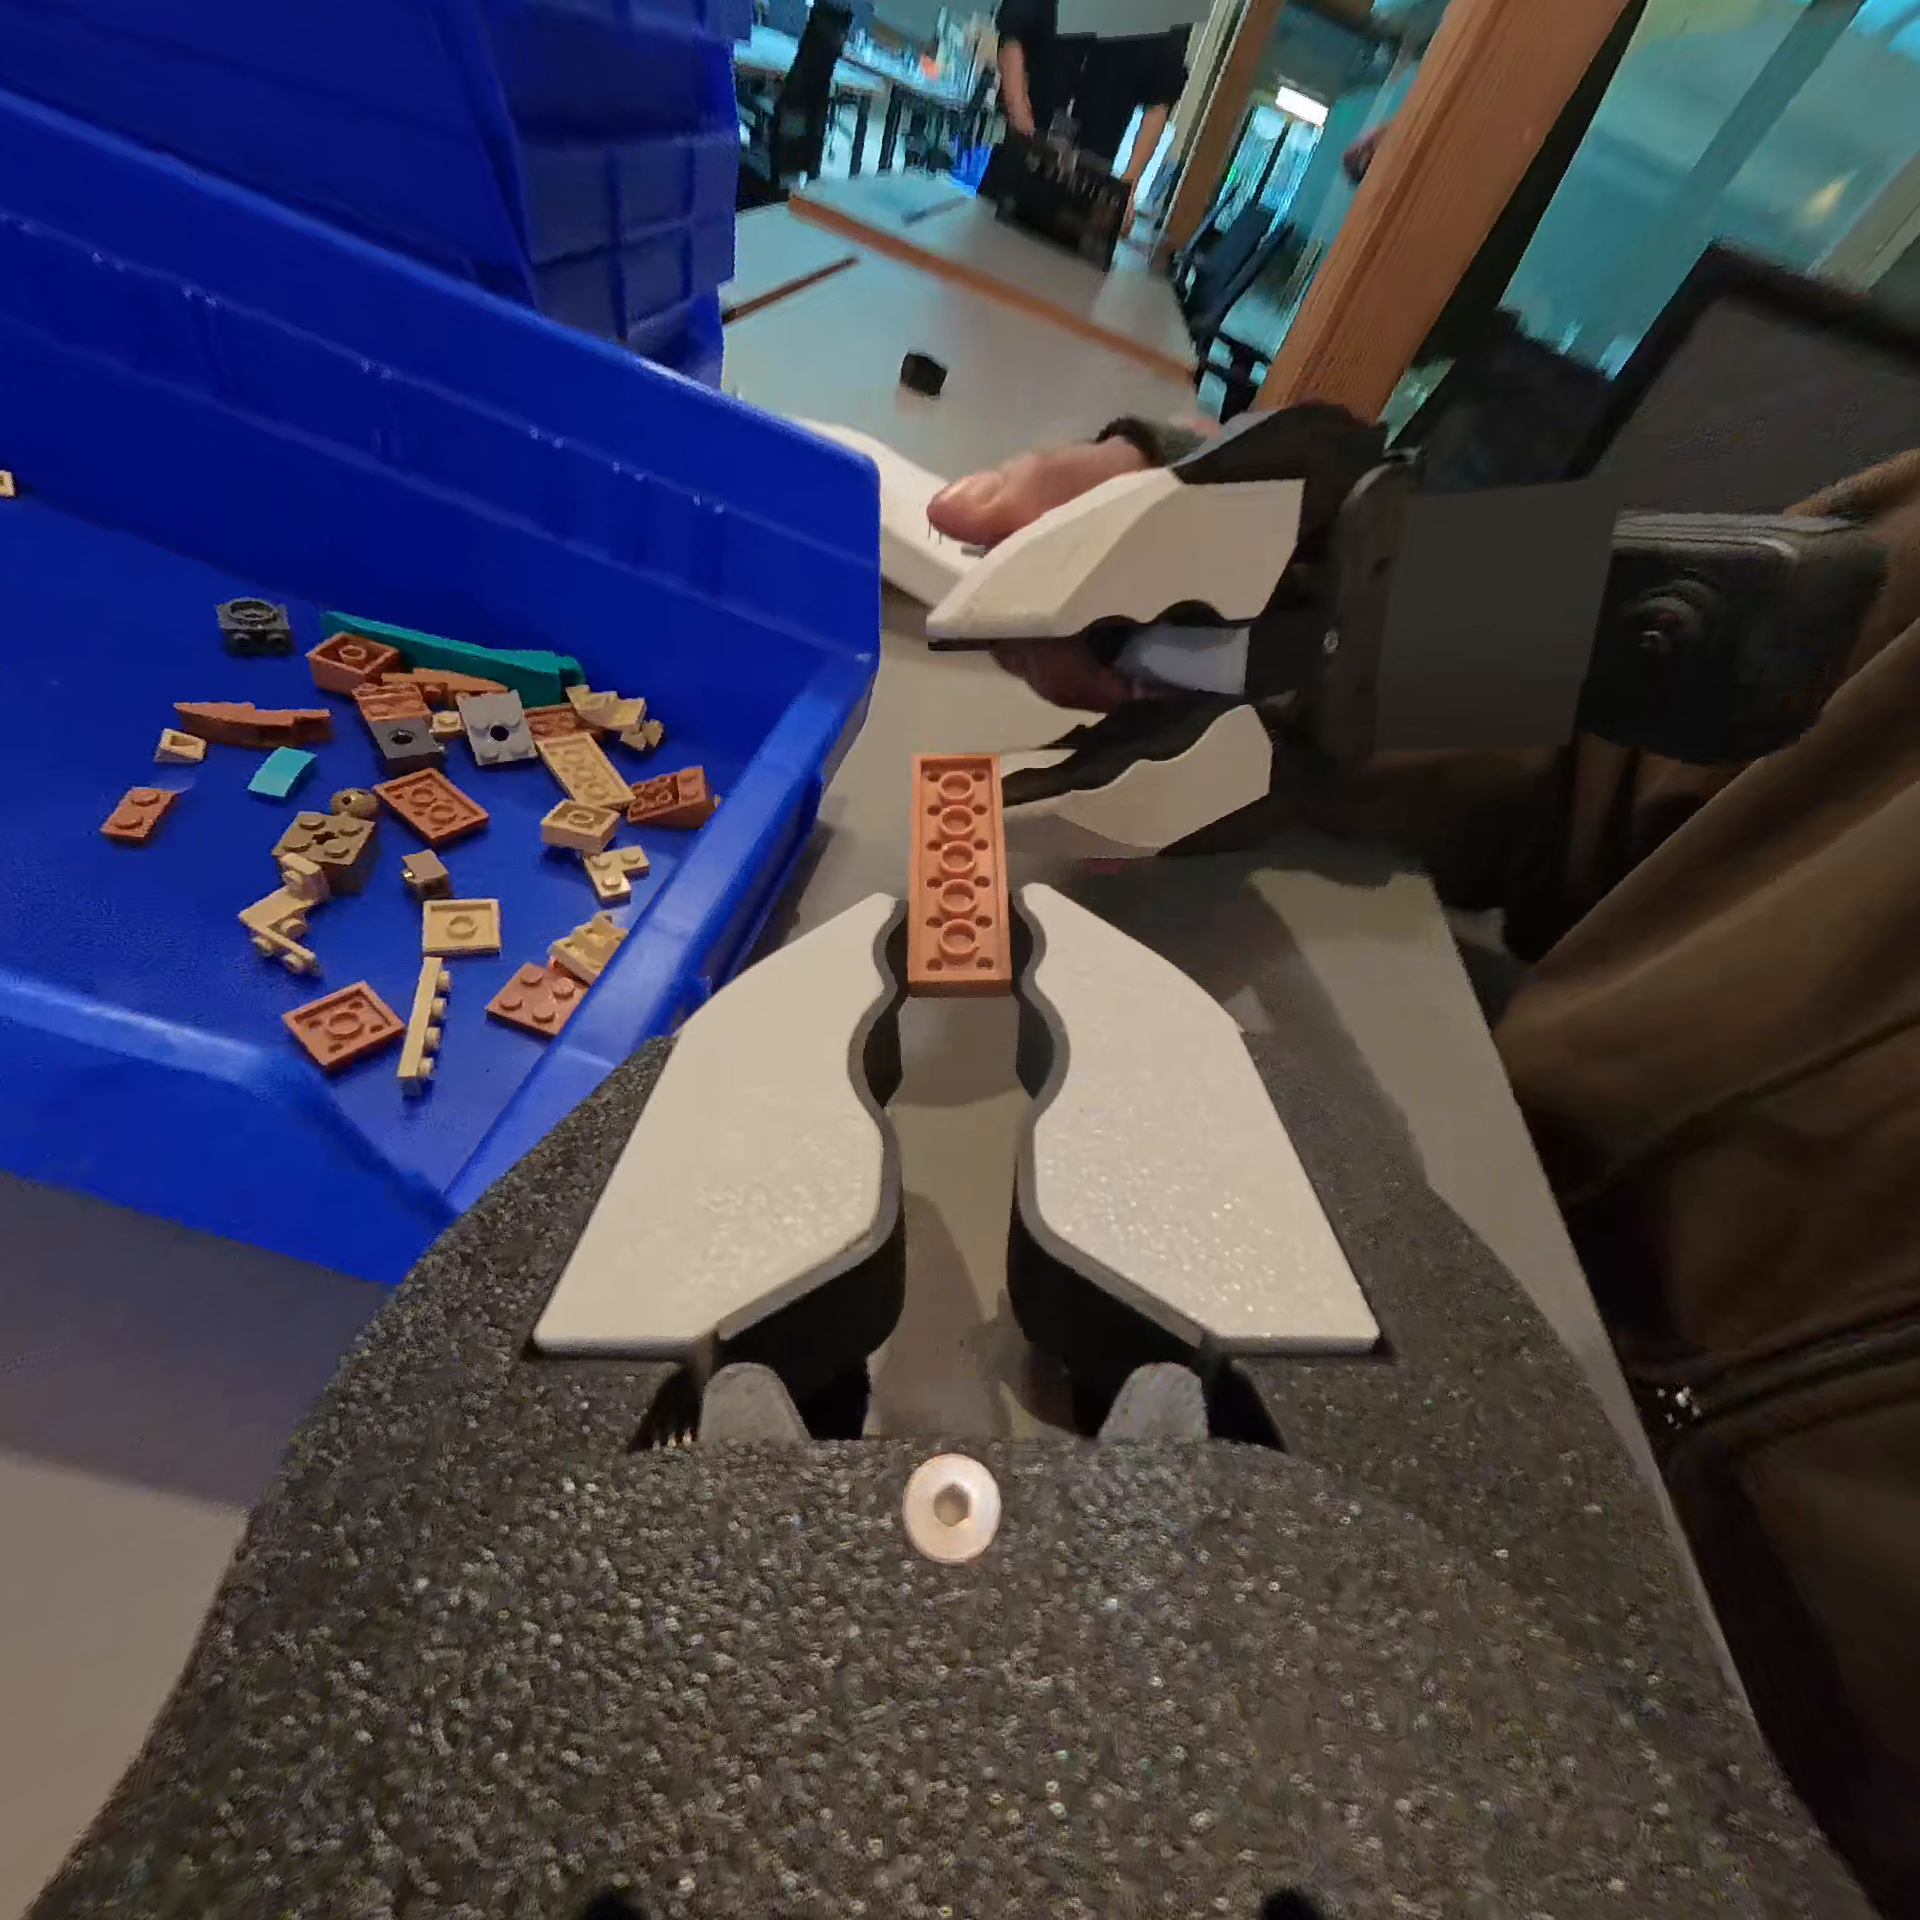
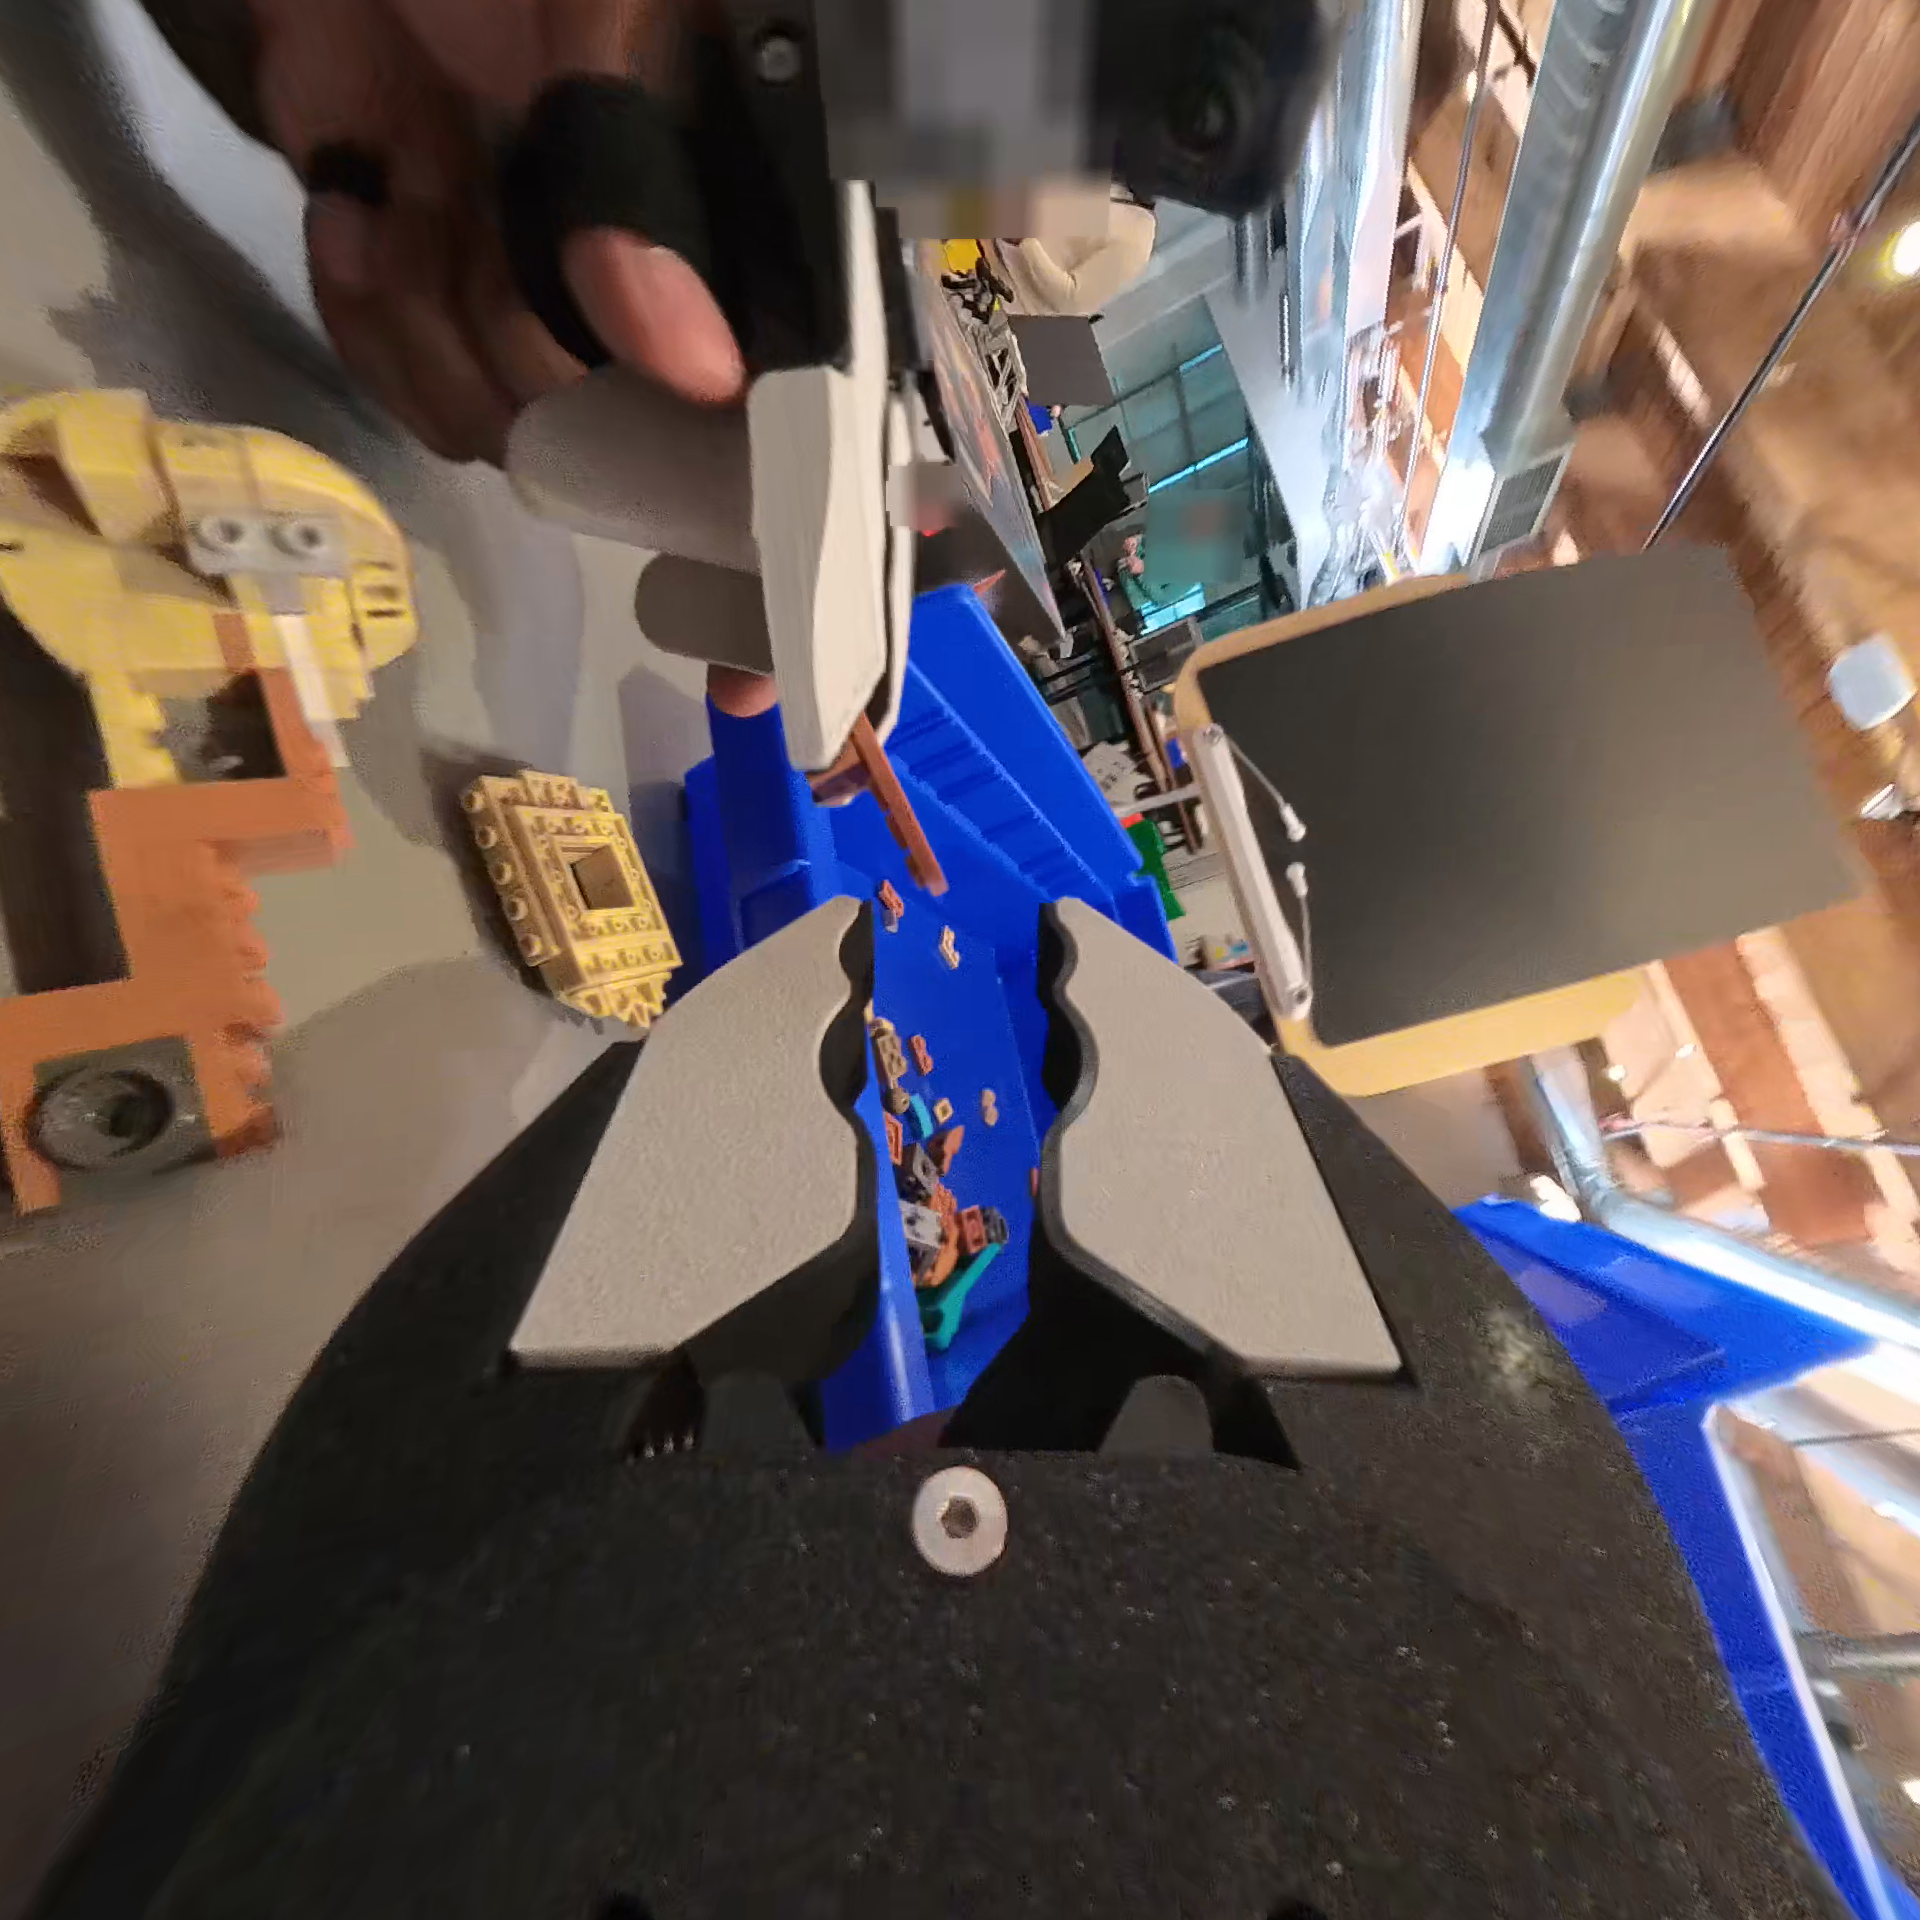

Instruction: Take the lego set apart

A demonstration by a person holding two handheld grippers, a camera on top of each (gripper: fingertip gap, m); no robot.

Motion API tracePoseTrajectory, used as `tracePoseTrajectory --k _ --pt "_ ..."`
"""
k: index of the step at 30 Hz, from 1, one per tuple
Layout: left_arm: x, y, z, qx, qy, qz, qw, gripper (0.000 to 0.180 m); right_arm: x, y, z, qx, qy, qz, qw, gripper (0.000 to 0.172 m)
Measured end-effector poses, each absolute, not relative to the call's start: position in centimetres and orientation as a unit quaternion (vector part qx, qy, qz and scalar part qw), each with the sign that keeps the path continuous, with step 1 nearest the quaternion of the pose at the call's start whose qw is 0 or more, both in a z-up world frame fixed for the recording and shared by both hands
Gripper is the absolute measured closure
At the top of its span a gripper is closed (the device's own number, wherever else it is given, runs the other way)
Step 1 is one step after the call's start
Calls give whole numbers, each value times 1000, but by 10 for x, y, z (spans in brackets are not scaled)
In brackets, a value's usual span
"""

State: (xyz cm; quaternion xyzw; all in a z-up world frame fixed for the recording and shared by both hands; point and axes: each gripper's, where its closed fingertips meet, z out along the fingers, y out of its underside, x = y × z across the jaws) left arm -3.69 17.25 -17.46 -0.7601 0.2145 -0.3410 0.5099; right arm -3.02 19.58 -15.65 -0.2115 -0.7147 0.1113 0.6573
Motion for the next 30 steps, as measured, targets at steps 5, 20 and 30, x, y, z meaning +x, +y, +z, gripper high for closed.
tracePoseTrajectory --k 5,20,30 --pt "-27 165 -184 -781 266 -299 480 163 -33 182 -168 -160 -737 77 653 144" --pt "-48 180 -157 -736 123 -408 526 147 -44 204 -166 -375 -668 203 610 167" --pt "-40 181 -156 -722 128 -410 543 157 -47 194 -164 -374 -663 200 617 167"
